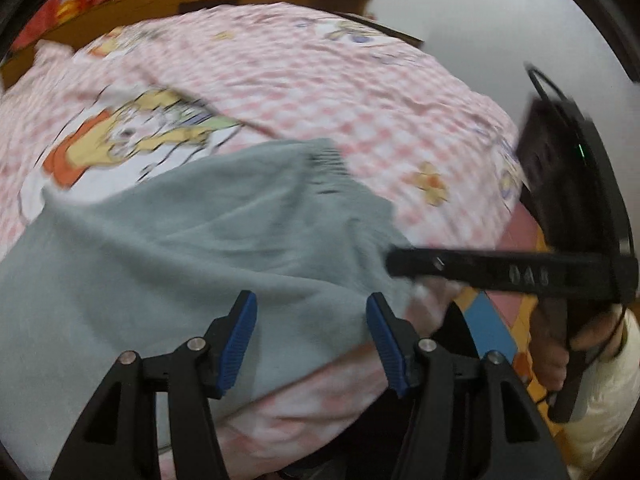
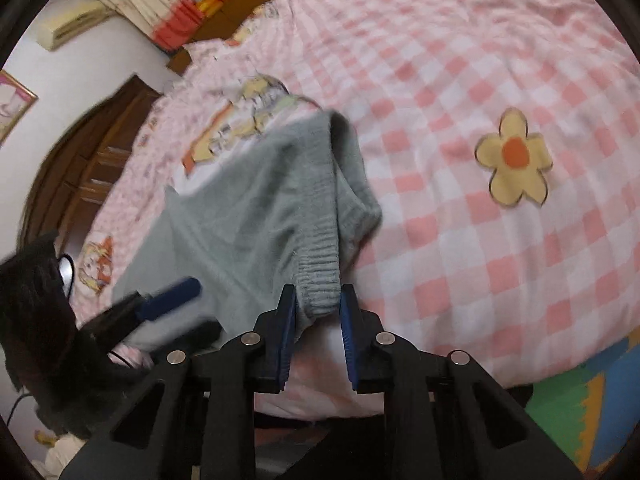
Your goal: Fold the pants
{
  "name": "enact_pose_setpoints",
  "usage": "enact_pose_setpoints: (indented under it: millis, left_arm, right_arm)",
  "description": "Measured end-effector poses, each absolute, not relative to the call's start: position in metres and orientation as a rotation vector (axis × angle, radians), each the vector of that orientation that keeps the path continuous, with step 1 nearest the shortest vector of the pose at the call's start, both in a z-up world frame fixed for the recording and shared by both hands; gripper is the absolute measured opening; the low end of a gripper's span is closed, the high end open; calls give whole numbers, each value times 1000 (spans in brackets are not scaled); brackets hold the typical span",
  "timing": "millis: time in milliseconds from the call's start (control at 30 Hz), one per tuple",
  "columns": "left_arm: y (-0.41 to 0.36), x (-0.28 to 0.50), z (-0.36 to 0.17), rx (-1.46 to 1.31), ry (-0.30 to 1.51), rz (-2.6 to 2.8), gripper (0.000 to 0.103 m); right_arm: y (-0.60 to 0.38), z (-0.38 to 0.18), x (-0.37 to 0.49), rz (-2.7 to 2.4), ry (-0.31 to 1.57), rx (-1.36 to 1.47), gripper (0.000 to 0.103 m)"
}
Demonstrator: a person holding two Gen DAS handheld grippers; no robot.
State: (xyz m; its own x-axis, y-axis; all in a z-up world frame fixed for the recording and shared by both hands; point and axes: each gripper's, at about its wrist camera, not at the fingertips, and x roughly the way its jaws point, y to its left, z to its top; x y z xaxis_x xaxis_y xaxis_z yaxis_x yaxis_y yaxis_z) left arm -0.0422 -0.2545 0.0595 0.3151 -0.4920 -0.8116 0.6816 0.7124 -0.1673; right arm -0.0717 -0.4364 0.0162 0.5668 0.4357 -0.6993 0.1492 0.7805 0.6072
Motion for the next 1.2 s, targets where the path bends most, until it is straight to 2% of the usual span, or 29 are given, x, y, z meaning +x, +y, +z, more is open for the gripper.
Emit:
enact_pose_setpoints:
  millis: [33,100,267,300,333,367,400,500,533,600,767,933,1200]
  left_arm:
    - [-262,-48,61,250,958,-814,70]
    - [-273,-58,65,300,922,-862,71]
    - [-315,-70,64,503,747,-772,71]
    - [-320,-67,63,520,725,-742,67]
    - [-322,-62,63,507,716,-726,48]
    - [-321,-56,64,486,730,-718,35]
    - [-321,-47,64,463,762,-711,17]
    - [-310,-27,70,374,816,-706,10]
    - [-304,-21,75,341,820,-695,9]
    - [-295,-15,87,314,789,-667,8]
    - [-289,-4,120,282,717,-625,8]
    - [-288,2,142,259,671,-600,7]
    - [-302,-2,117,235,737,-661,7]
  right_arm:
    - [-437,22,-73,186,944,676,21]
    - [-439,35,-76,196,894,673,21]
    - [-437,62,-73,266,844,647,21]
    - [-438,66,-72,277,838,642,21]
    - [-439,69,-71,284,832,637,21]
    - [-440,72,-69,290,826,632,21]
    - [-443,74,-66,287,822,622,22]
    - [-460,78,-63,219,782,624,25]
    - [-465,79,-62,212,771,624,32]
    - [-474,75,-56,215,765,607,35]
    - [-466,56,-30,271,855,489,35]
    - [-445,45,4,514,888,536,35]
    - [-461,37,73,433,862,580,35]
